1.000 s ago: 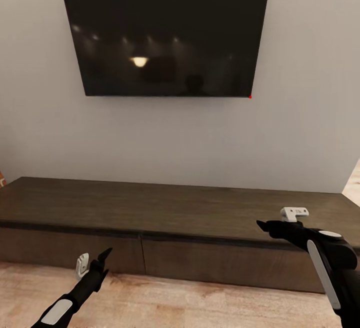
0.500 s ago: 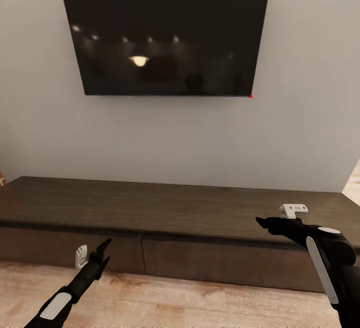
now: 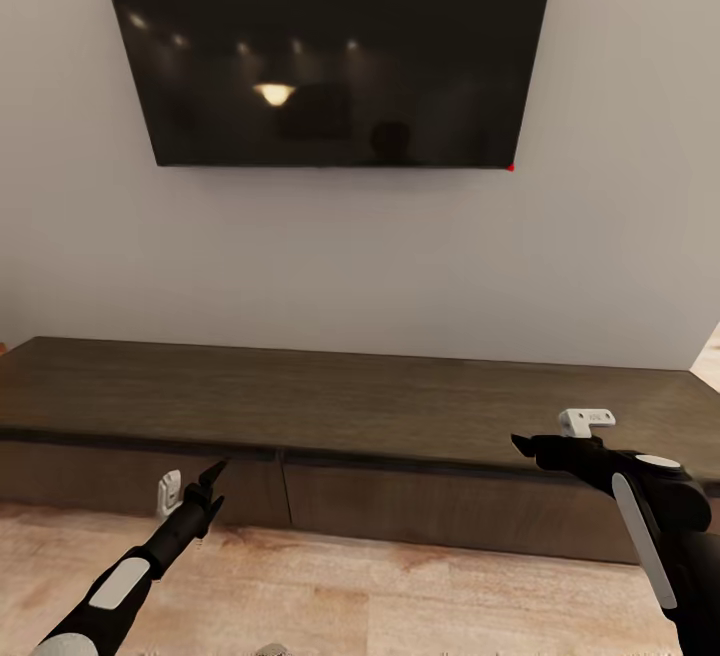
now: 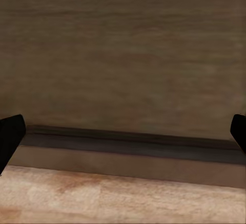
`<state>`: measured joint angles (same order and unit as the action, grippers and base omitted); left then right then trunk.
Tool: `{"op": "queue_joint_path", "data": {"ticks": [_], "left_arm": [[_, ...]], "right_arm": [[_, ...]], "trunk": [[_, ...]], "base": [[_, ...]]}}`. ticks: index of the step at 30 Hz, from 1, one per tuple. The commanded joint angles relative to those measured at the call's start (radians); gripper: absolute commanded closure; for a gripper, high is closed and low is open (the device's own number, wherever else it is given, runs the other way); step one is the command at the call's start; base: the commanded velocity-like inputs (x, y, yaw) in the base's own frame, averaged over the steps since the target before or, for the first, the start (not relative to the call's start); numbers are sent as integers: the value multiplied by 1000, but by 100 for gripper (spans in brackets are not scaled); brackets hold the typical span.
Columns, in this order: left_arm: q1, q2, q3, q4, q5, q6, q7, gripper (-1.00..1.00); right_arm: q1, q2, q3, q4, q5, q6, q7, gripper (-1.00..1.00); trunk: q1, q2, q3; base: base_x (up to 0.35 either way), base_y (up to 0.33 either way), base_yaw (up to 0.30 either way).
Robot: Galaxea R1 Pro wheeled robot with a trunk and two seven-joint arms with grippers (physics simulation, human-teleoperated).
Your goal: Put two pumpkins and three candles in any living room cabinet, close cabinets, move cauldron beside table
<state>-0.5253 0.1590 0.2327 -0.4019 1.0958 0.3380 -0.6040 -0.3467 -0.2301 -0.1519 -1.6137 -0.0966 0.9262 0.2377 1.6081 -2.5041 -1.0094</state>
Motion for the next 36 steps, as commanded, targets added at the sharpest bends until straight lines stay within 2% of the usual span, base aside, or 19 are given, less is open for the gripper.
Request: {"op": "queue_joint_path", "data": {"ticks": [1,10,36], "left_arm": [[-10,0,0,0,0,1,2,-100],[-17,8,-2,-35,1,39,-42,-100],[-18,1,-3,-38,-2,38,-37,-100]], "right_arm": [[0,0,0,0,0,0,0,-100],[5,3,3,0,-1,-1,-1,-100],[11,3,5,0,-1,-1,0,-100]], "trunk": [[0,0,-4],[4,-2,-39],[4,-2,-39]], "base": [[0,0,0],[0,0,0],[28,0,0]]}}
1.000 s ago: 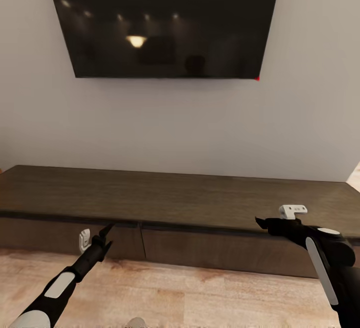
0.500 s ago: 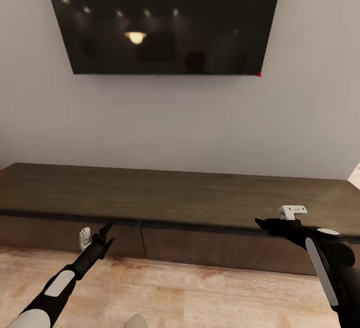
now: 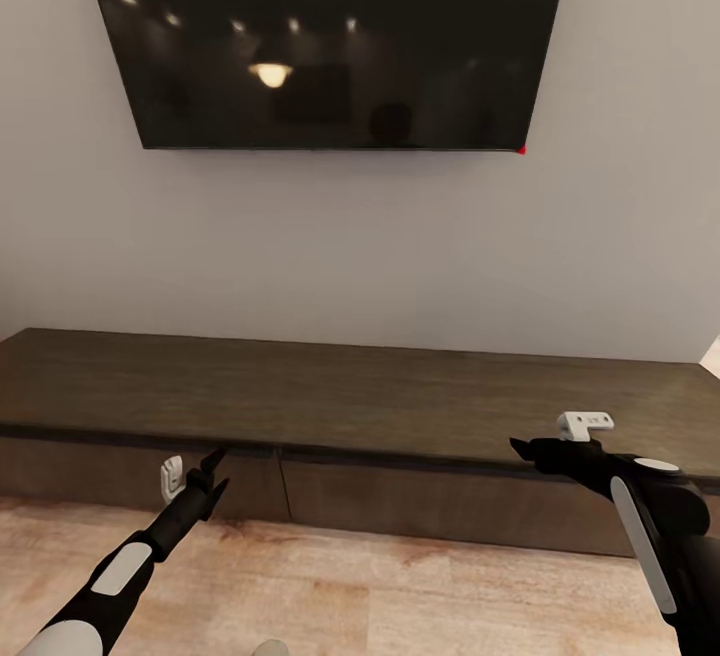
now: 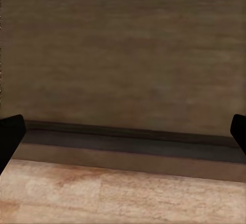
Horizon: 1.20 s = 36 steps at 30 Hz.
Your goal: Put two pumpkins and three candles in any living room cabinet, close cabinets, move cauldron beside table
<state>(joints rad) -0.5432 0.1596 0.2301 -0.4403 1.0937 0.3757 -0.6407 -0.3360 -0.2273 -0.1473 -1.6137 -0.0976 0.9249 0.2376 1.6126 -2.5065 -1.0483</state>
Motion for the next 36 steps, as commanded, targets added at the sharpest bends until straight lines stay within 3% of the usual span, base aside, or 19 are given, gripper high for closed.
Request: {"op": "queue_joint_path", "data": {"ticks": [1,27,36], "left_arm": [[0,0,0,0,0,0,0,-100],[2,1,0,0,1,-11,-1,-100],[3,0,0,0,1,-12,-2,-100]], "right_arm": [[0,0,0,0,0,0,0,-100],[0,1,0,0,0,1,0,-100],[0,-3,0,0,0,0,0,-100]], "trunk": [[0,0,0],[0,0,0],[0,0,0]], "base": [[0,0,0],[0,-55,26],[124,0,13]]}}
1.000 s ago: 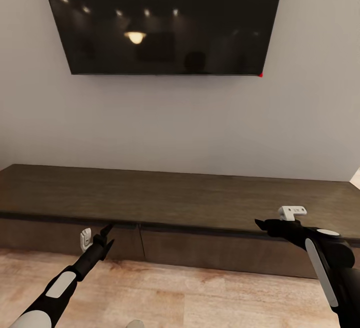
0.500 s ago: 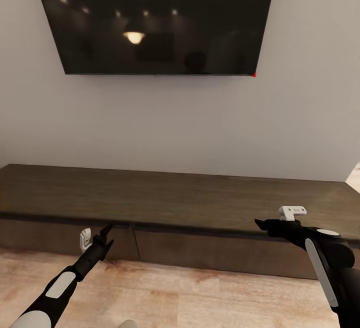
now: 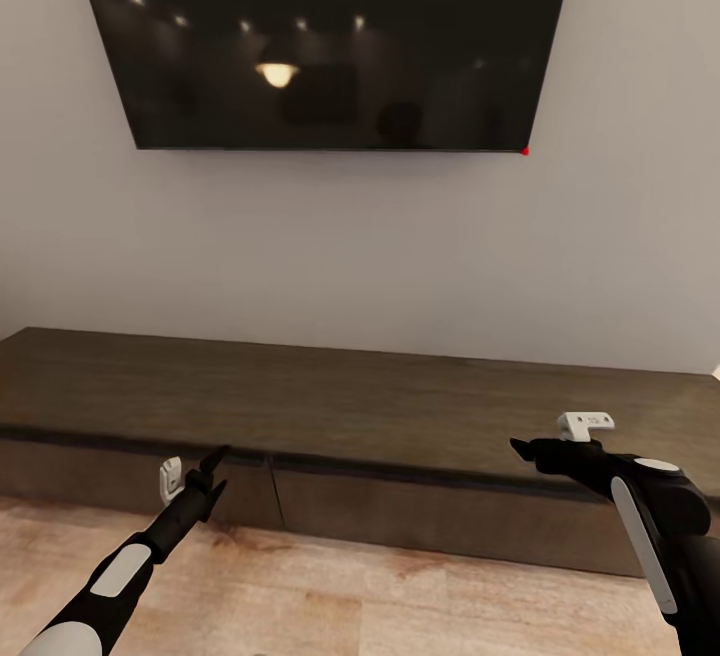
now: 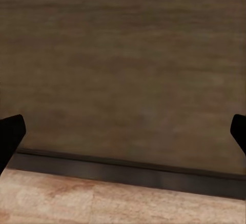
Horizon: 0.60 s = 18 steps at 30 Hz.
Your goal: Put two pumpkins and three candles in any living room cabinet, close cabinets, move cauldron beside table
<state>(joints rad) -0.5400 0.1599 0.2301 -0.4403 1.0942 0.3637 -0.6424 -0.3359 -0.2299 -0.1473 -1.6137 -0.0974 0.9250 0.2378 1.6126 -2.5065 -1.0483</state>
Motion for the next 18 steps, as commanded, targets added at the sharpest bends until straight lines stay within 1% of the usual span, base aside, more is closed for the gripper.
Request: {"op": "queue_joint_path", "data": {"ticks": [1,12,18], "left_arm": [[0,0,0,0,0,0,0,-100],[0,-5,1,10,1,1,-1,-100],[0,-7,3,24,2,7,-22,-100]], "right_arm": [[0,0,0,0,0,0,0,-100],[0,0,0,0,0,0,0,-100],[0,0,0,0,0,0,0,-100]], "trunk": [[0,0,0],[0,0,0],[0,0,0]], "base": [[30,0,2],[7,0,0],[0,0,0]]}}
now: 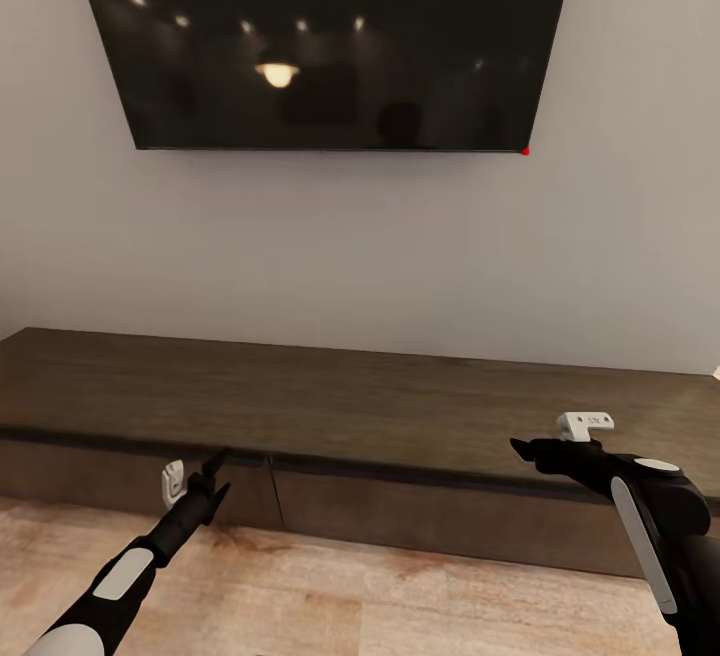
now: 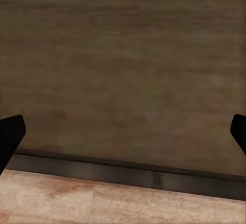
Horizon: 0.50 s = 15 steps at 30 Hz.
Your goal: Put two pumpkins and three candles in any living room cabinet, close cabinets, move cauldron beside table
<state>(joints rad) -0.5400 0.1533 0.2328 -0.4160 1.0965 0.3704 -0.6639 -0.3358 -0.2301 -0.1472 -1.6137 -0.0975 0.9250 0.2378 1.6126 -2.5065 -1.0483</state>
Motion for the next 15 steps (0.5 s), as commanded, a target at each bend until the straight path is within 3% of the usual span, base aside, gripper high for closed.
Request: {"op": "queue_joint_path", "data": {"ticks": [1,10,15], "left_arm": [[0,0,0,1,0,0,-2,-100],[0,-3,0,6,0,-2,-8,-100],[0,-4,0,6,-1,-6,-8,-100]], "right_arm": [[0,0,0,0,0,0,0,-100],[-2,3,0,0,0,1,0,-100],[-3,2,0,0,0,1,0,-100]], "trunk": [[0,0,0],[0,0,0],[0,0,0]], "base": [[0,0,0],[0,0,1],[0,0,105]]}}
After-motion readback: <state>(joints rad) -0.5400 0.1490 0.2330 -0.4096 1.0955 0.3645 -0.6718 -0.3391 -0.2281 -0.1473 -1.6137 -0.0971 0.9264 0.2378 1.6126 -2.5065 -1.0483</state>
